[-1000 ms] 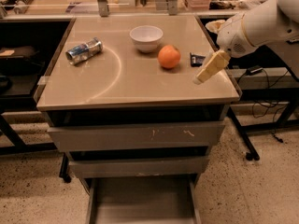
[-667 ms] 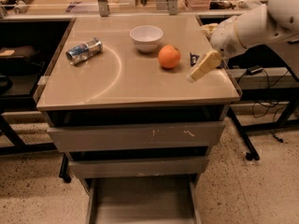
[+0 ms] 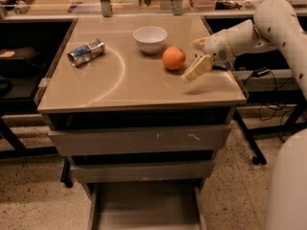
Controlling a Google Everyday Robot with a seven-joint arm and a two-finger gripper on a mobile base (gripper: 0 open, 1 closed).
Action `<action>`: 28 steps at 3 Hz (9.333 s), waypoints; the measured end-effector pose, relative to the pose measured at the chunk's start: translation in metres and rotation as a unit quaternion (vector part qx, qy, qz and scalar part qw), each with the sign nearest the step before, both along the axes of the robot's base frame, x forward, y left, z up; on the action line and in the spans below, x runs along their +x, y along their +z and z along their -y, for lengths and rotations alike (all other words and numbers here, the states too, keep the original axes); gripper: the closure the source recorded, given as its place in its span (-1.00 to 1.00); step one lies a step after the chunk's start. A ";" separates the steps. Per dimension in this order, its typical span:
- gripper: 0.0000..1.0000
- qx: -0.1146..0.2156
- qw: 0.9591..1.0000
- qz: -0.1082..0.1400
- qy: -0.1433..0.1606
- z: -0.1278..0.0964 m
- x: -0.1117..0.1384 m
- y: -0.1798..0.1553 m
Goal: Place orange into bottom drawer
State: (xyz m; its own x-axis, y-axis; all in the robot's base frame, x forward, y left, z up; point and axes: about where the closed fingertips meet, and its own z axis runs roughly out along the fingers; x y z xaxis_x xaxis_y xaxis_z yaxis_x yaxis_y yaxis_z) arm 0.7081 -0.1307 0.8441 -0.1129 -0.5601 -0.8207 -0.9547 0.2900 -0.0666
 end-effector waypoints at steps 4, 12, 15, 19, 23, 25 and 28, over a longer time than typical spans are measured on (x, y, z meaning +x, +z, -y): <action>-1.00 0.017 1.000 0.019 0.003 -0.014 -0.014 0.006; 0.79 0.030 0.999 0.038 0.008 -0.040 0.005 0.014; 1.00 0.039 0.998 0.050 0.025 -0.046 -0.007 0.024; 1.00 0.060 0.988 0.121 -0.074 0.056 -0.199 0.031; 1.00 0.050 0.990 0.023 -0.129 0.058 -0.270 -0.079; 1.00 0.055 0.989 -0.059 -0.121 -0.014 -0.295 -0.230; 1.00 -0.001 0.981 -0.093 -0.168 0.005 -0.301 -0.379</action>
Offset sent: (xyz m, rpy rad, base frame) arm -0.0331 -0.0265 -0.0069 -0.1003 0.0388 -0.0032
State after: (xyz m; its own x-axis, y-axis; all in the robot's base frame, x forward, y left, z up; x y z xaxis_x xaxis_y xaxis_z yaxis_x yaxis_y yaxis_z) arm 0.4071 -0.1360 0.4651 -0.4393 -0.4677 -0.7670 -0.8005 0.5913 0.0979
